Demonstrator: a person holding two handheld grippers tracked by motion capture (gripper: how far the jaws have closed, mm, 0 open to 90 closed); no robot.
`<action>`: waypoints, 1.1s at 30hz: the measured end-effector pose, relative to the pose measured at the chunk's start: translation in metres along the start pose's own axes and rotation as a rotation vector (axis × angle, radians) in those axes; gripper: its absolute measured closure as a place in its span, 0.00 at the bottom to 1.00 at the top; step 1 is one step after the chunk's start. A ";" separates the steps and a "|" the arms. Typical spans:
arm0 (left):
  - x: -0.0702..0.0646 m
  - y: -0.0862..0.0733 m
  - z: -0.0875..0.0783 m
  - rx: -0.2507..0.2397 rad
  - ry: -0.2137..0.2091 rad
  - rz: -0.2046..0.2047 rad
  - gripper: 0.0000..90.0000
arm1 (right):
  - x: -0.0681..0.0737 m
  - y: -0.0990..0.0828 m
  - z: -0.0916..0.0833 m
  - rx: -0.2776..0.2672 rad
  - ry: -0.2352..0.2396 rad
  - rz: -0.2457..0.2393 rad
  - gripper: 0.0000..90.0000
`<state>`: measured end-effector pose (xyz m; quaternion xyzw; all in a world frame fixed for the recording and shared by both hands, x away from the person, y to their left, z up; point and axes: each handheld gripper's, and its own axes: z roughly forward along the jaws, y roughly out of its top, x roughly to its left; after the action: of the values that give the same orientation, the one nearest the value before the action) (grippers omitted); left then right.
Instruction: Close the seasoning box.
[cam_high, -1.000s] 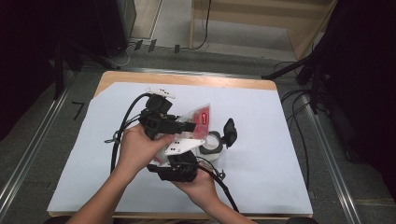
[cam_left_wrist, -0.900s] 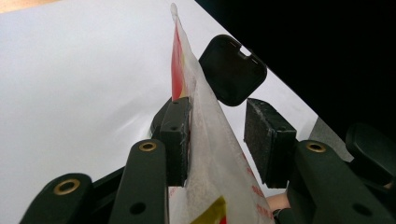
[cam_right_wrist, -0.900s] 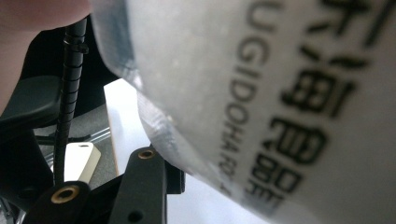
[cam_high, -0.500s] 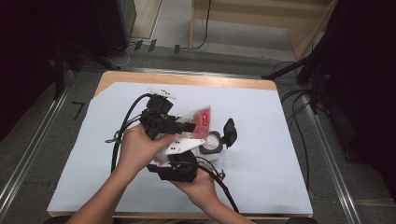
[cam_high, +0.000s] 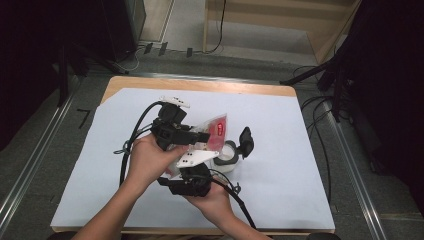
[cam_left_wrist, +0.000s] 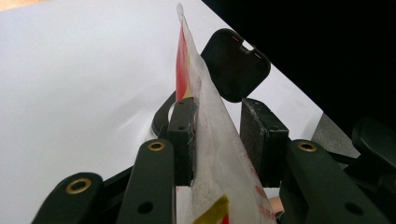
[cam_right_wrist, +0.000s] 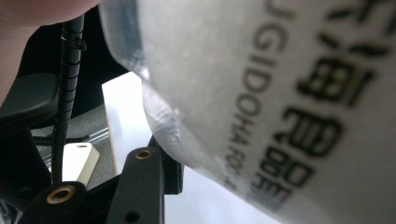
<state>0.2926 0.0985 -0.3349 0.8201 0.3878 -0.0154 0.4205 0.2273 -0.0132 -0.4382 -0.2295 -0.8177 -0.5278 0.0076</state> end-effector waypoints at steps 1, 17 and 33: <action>0.000 0.000 0.000 0.000 0.000 0.001 0.74 | 0.000 0.000 0.000 0.000 -0.003 -0.001 0.69; -0.002 0.002 0.001 0.005 0.001 0.008 0.74 | 0.000 -0.001 -0.001 -0.017 -0.009 0.005 0.70; -0.002 0.003 0.001 0.015 -0.005 0.006 0.74 | 0.001 -0.002 0.000 -0.019 -0.010 -0.002 0.70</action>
<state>0.2935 0.0958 -0.3330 0.8245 0.3841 -0.0189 0.4151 0.2258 -0.0138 -0.4397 -0.2315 -0.8130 -0.5343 0.0007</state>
